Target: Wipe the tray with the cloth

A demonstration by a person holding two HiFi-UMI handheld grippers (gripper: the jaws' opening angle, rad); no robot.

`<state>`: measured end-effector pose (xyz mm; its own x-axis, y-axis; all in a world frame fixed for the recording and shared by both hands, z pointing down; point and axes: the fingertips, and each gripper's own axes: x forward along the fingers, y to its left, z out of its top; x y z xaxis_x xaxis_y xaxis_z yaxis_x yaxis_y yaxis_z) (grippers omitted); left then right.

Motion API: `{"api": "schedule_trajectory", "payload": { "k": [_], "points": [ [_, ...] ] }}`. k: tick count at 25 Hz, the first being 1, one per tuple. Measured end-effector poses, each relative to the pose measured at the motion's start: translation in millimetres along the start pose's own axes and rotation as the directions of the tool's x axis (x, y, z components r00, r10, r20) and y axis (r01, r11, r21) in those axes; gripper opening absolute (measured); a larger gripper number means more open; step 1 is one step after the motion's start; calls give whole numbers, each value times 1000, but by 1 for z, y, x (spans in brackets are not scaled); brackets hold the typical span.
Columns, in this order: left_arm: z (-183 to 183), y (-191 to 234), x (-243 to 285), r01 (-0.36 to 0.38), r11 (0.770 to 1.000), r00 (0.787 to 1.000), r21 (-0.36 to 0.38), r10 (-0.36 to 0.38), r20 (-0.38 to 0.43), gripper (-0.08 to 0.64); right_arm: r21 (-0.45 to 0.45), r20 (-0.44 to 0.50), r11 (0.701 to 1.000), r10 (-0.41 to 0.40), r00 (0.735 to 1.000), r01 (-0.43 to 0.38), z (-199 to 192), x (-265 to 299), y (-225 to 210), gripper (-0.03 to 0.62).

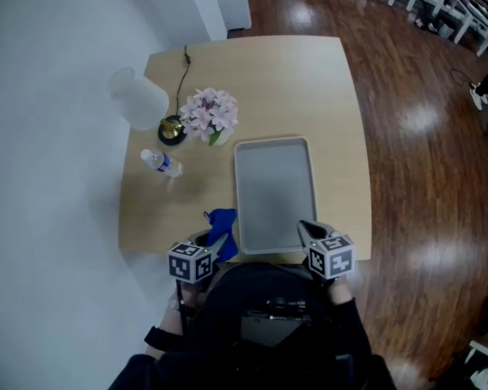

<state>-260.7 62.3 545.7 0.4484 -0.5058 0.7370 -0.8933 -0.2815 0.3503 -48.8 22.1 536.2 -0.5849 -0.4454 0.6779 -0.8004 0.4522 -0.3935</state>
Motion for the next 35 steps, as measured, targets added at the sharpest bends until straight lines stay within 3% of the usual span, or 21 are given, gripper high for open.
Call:
{"api": "schedule_trajectory", "payload": {
  "k": [14,22,28,35],
  "points": [
    [-55,106,37,-105,994,983,-4,103,-151,107,20,-8,997,-78,997,78,4,4,23,5],
    [-79,135,59,-133,991,971,-5,130,-202,107,33,-13,992,-123,992,124,2,0,25,5],
    [-80,136,64,-119,993,976,-6,116,-186,114,46,-12,988,-148,989,149,2,-2,22,5],
    [-67,127,49,-40,997,990,-60,32,-139,272,35,-5,990,-137,991,137,4,1,29,5]
  ]
}}
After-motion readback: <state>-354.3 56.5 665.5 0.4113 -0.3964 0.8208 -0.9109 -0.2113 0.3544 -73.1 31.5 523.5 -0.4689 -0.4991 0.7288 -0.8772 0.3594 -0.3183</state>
